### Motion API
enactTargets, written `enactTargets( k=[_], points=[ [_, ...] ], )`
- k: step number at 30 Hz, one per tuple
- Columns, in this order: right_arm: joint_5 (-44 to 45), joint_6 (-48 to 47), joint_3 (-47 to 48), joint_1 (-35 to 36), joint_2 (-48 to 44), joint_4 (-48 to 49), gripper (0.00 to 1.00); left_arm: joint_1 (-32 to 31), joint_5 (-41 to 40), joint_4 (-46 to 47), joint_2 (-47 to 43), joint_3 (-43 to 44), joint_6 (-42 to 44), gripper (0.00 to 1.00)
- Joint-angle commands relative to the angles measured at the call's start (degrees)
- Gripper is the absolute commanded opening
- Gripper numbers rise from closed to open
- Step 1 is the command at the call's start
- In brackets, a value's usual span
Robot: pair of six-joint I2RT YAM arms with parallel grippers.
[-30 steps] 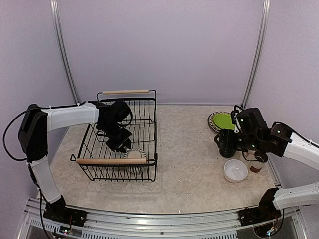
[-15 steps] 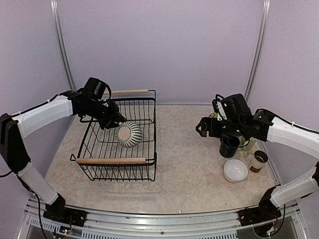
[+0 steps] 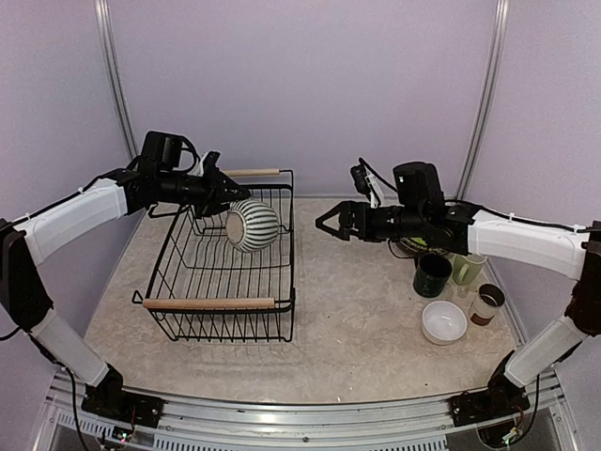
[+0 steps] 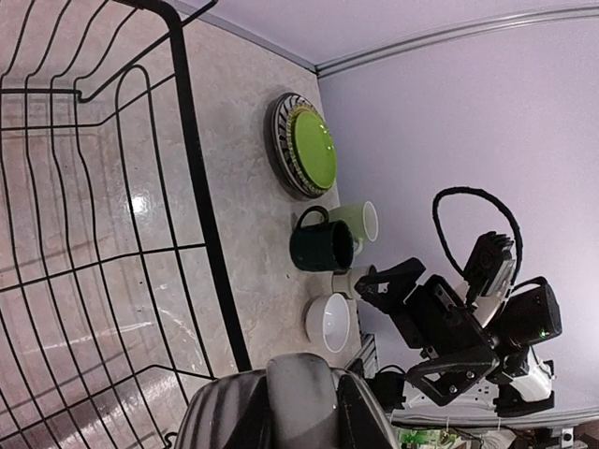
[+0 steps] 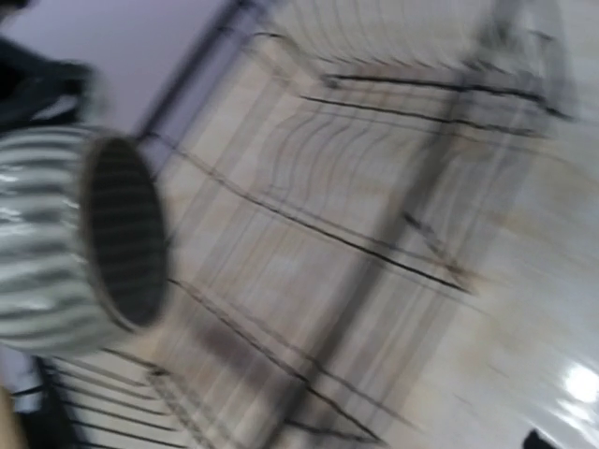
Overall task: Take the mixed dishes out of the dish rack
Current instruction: Grab the cup from the dish rack, then pass from the left arm to the right
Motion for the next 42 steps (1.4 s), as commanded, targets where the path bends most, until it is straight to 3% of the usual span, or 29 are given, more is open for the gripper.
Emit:
enactTargets(
  k=[1,7,12,19,22,26,34,37,40,42],
  points=[
    [-14.08,0.04,4.98,0.50,5.02,13.63,1.00,0.85,10.54,8.09,-1.03,2.14,-0.91,0.00],
    [-22.72,5.62,7.53,1.85,10.20,27.51,1.00,0.72,20.83,16.63,1.94,1.96,-6.54,0.00],
    [-26.32,11.66,9.12,3.61,14.47,34.37,0.96,0.12,22.89,18.33,3.83,2.53,-7.76,0.00],
    [-29.11,23.03,9.32,5.90,19.70,48.13,0.82,-0.06,25.36,20.88,7.54,4.74,-8.95,0.00],
    [-29.48,31.77,8.34,6.08,21.78,58.28,0.73,-0.21,25.91,22.26,8.23,4.92,-9.38,0.00],
    [-29.19,37.29,8.86,6.59,24.21,66.79,0.51,-0.98,26.92,23.26,9.11,5.80,-9.63,0.00],
    [-26.94,37.66,7.02,6.99,23.50,66.58,0.18,-2.37,26.01,23.68,8.89,5.66,-9.88,0.00],
    [-26.33,37.78,6.67,6.99,22.73,67.12,0.00,-2.33,25.39,22.63,8.07,5.31,-9.50,0.00],
    [-26.99,30.47,8.24,6.89,20.51,60.00,0.00,-1.84,24.58,15.49,7.86,6.97,-4.82,0.00],
    [-25.72,24.25,9.04,6.88,18.27,52.21,0.00,-1.58,21.01,8.26,7.20,8.17,0.74,0.17]
  ],
)
